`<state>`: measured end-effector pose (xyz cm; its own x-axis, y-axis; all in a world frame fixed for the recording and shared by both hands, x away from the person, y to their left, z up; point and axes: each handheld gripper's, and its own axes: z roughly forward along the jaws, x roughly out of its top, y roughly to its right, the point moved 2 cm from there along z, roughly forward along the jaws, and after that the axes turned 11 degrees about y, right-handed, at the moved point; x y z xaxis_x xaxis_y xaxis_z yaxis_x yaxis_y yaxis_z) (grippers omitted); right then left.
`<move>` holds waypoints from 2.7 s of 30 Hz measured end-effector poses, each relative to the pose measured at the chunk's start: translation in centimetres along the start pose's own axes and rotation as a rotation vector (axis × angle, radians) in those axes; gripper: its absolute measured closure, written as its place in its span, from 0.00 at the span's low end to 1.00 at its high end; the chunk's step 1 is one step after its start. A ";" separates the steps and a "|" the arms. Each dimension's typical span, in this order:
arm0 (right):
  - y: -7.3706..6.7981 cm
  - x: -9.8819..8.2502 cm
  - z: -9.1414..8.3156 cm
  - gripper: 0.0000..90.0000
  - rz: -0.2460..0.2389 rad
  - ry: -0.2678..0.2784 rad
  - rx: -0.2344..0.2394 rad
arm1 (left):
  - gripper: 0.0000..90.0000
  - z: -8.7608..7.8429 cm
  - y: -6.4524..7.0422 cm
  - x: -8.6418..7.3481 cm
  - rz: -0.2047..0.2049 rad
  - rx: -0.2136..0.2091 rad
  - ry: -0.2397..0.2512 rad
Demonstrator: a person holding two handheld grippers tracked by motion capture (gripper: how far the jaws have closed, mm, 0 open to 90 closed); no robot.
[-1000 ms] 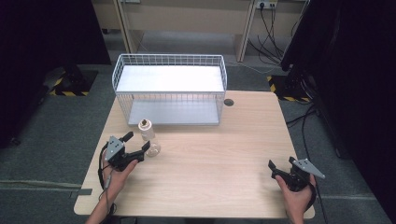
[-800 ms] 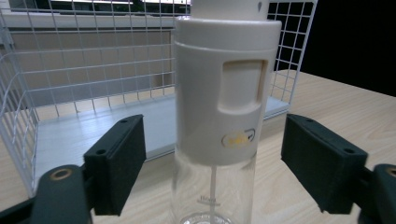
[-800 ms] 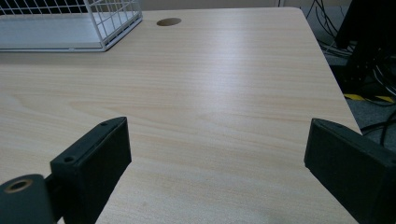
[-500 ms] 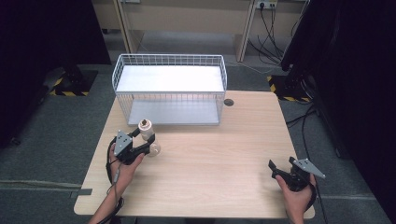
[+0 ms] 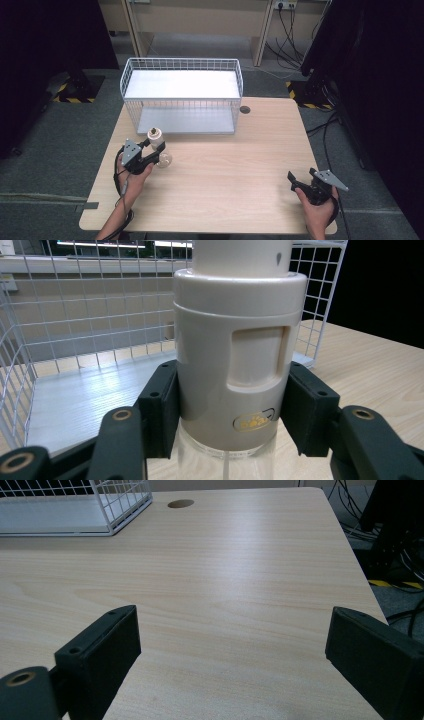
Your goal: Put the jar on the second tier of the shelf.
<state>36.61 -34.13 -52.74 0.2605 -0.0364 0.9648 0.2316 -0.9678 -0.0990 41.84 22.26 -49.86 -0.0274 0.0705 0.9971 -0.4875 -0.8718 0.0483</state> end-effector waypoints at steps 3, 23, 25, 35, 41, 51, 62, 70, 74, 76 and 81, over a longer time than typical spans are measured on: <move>0.0 0.0 0.0 0.09 0.000 -0.001 0.000 | 0.51 -0.1 0.0 0.1 0.001 -0.001 -0.002; 0.1 0.0 0.0 0.09 0.006 0.000 0.002 | 0.51 -0.1 0.6 3.6 0.017 -0.011 0.051; 0.1 0.0 0.0 0.09 0.006 0.000 0.002 | 0.51 0.0 0.6 4.0 0.014 -0.010 0.056; 0.1 0.0 0.0 0.09 0.008 0.000 0.001 | 0.51 0.4 0.4 6.1 0.017 0.006 0.082; 0.1 0.0 0.0 0.09 0.012 -0.001 0.001 | 0.51 0.7 0.3 7.2 0.025 0.010 0.095; 0.1 0.0 0.0 0.09 0.014 -0.002 0.002 | 0.51 1.1 0.2 8.8 0.036 0.014 0.110; 0.2 0.0 0.0 0.09 0.016 -0.003 0.002 | 0.51 1.5 0.0 10.7 0.048 0.019 0.129; 0.2 0.0 0.0 0.09 0.018 -0.003 0.003 | 0.51 1.8 -0.2 11.9 0.057 0.023 0.137; 0.2 0.0 0.0 0.09 0.018 -0.003 0.003 | 0.51 1.9 -0.3 12.5 0.059 0.028 0.143; 0.2 0.0 0.0 0.09 0.017 -0.003 0.003 | 0.51 2.0 -0.4 12.8 0.060 0.031 0.147; 0.2 0.0 0.0 0.09 0.019 -0.003 0.004 | 0.51 2.3 -0.4 13.3 0.065 0.032 0.149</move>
<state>36.69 -34.29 -52.75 0.2678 -0.0538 0.9620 0.2305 -0.9659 -0.1182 43.64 22.45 -36.52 -0.1882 0.0827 0.9786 -0.4529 -0.8915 -0.0117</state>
